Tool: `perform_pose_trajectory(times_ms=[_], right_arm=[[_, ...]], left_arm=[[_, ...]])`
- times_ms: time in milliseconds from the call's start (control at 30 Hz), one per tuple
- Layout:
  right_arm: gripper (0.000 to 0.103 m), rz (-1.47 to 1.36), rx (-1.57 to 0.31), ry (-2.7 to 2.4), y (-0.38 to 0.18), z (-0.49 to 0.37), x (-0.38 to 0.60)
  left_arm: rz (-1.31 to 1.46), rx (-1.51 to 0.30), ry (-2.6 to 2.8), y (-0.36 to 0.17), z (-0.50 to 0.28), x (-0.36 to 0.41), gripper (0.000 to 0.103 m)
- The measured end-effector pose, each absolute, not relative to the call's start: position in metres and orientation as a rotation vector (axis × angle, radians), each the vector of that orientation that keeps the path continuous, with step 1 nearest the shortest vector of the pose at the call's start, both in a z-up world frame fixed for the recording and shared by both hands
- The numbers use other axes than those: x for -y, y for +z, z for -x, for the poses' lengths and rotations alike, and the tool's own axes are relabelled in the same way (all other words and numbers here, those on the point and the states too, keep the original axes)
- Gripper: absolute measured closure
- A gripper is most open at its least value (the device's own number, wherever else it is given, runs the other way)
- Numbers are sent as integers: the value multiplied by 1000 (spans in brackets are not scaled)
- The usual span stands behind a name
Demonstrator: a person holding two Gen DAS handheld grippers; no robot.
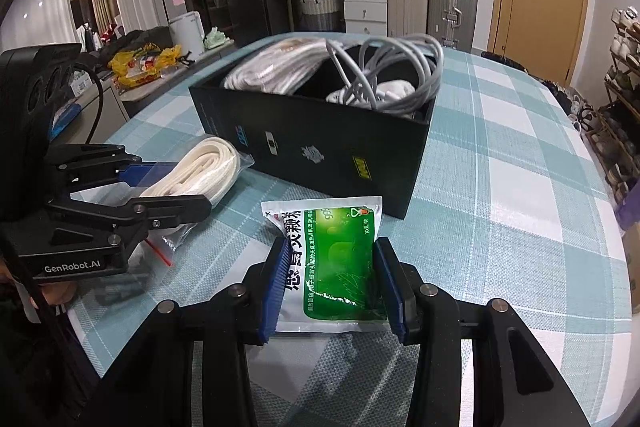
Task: Organize soft objects
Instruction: 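Lift and carry the rope bag and green sachet with both grippers over the black box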
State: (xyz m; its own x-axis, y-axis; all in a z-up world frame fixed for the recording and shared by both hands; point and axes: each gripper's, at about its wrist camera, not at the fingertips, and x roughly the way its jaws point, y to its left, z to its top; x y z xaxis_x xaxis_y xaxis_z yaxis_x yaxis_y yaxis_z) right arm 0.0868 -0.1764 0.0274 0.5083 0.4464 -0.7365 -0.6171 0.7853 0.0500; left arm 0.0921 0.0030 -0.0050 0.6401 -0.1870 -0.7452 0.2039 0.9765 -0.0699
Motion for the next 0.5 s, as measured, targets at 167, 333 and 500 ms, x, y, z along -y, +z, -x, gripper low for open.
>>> perform_pose_trajectory(times_ms=[167, 333, 500], right_arm=[[60, 205, -770, 681, 40, -80, 176], [60, 170, -716, 713, 53, -72, 175], [60, 139, -664, 720, 69, -67, 174]], left_arm=[[-11, -798, -226, 6, -86, -7, 66], [7, -755, -216, 18, -81, -11, 66], [20, -713, -199, 30, -77, -17, 66]])
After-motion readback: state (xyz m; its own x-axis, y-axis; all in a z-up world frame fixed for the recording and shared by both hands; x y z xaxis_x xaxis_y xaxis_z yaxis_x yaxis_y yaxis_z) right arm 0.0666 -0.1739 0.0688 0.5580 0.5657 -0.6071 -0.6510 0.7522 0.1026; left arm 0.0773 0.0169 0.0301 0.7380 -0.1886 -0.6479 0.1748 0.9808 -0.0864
